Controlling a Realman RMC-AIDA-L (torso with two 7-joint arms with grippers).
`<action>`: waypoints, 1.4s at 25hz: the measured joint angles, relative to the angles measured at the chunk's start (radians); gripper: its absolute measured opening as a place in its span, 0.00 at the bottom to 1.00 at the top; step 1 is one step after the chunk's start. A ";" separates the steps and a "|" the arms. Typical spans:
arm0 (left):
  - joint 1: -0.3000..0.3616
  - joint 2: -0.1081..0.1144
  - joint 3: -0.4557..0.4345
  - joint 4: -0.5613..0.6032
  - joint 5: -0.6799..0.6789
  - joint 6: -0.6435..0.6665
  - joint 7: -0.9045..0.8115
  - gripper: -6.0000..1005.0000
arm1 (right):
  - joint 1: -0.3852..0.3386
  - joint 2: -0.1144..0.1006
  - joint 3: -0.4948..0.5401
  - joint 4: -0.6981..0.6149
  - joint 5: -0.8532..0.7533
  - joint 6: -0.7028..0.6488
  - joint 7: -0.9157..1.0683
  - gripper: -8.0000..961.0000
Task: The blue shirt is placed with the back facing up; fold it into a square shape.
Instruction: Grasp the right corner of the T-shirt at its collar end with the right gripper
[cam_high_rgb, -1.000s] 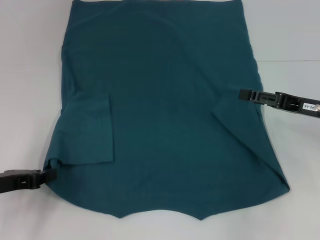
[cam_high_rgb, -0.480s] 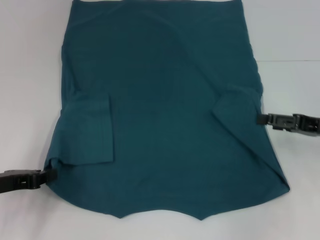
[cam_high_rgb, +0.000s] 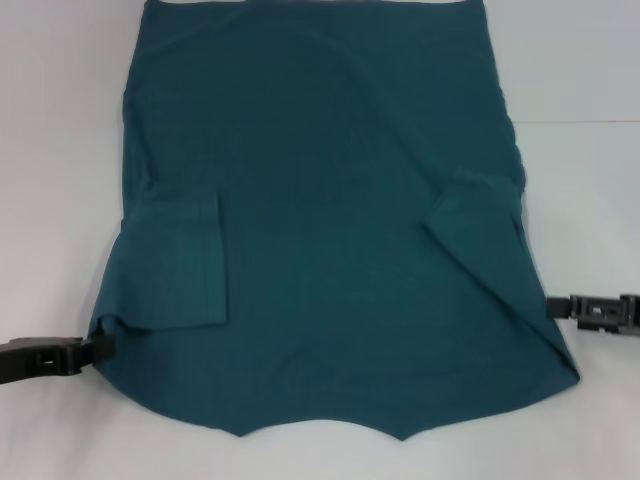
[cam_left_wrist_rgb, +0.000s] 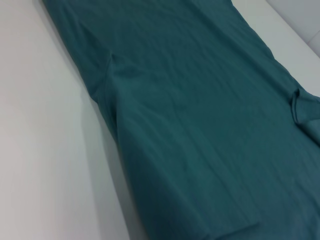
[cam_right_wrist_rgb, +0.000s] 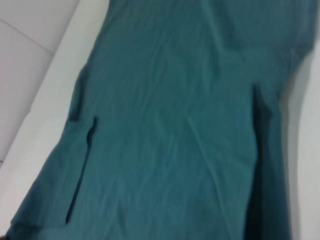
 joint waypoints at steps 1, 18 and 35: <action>-0.001 0.000 0.000 0.000 0.001 0.000 0.000 0.02 | -0.005 -0.001 0.002 -0.001 -0.006 -0.008 0.003 0.88; -0.008 0.000 0.001 -0.004 0.002 0.002 -0.001 0.02 | -0.016 -0.006 0.002 -0.001 -0.081 -0.060 0.039 0.87; -0.012 0.000 0.001 -0.003 0.001 0.001 -0.002 0.02 | 0.018 0.011 -0.003 0.007 -0.118 -0.059 0.049 0.86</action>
